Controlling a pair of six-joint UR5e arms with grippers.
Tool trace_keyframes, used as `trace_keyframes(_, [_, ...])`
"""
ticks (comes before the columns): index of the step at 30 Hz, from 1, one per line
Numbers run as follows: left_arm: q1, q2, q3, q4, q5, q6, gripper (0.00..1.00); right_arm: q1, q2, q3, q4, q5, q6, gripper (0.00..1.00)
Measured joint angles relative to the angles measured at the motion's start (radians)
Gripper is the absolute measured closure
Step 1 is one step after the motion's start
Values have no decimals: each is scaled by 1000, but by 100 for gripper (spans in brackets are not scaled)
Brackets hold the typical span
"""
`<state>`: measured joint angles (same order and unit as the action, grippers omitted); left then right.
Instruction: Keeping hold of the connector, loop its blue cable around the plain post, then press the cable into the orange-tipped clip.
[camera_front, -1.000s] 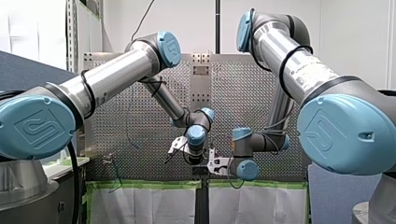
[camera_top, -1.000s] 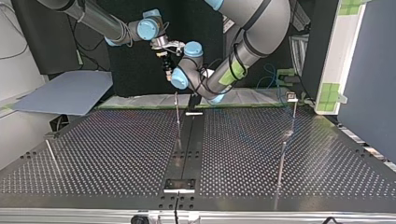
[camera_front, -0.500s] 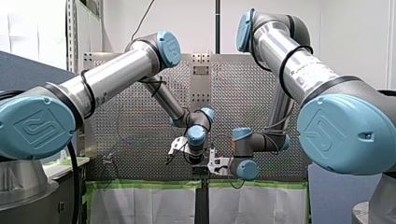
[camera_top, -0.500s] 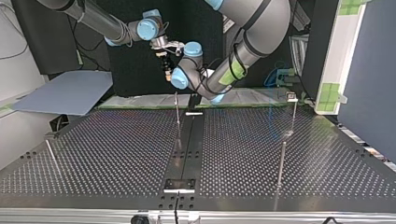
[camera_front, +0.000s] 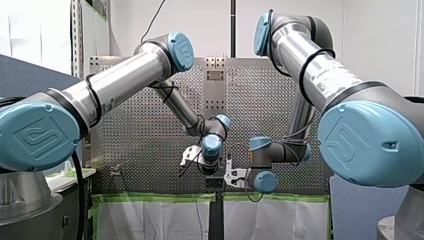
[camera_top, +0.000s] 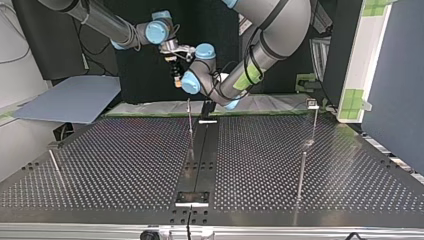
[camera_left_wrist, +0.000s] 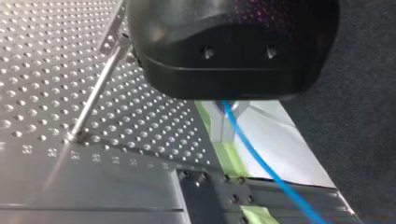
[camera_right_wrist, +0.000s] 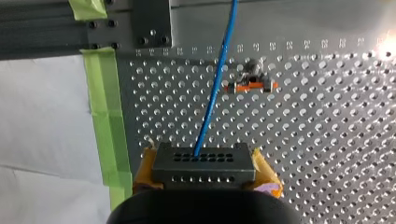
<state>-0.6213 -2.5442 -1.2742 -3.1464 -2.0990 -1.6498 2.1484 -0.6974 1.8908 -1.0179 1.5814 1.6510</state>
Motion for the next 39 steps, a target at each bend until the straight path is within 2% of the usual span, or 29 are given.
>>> trace_keyframes(8, [-7, 32, -40, 50, 0, -30, 100, -19, 0, 0, 1, 9, 0, 100])
trace_keyframes(17, [-20, 37, -79, 117, 2, -56, 100, -42, 0, -2, -2, 11, 1, 100])
trace_keyframes(29, [-33, 35, -84, 209, 13, -60, 100, -79, -1, -14, -1, 6, 3, 100])
trace_keyframes(39, [-22, 13, -80, 225, 51, -63, 100, -108, -1, -29, 16, 5, 1, 100])
